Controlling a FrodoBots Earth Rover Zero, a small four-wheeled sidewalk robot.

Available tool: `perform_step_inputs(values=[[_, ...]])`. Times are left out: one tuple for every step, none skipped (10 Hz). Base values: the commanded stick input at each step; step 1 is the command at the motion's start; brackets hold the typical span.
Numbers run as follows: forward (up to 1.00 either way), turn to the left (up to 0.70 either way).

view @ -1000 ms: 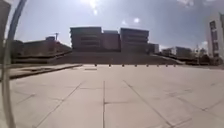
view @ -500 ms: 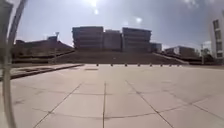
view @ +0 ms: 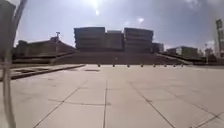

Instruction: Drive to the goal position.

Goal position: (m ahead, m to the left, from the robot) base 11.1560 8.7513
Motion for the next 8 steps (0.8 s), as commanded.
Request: perform_step_inputs(values=[[0.85, 0.00], [0.85, 0.00], [0.85, 0.00], [0.85, 0.00], [0.85, 0.00], [0.85, 0.00], [0.85, 0.00], [0.85, 0.00]])
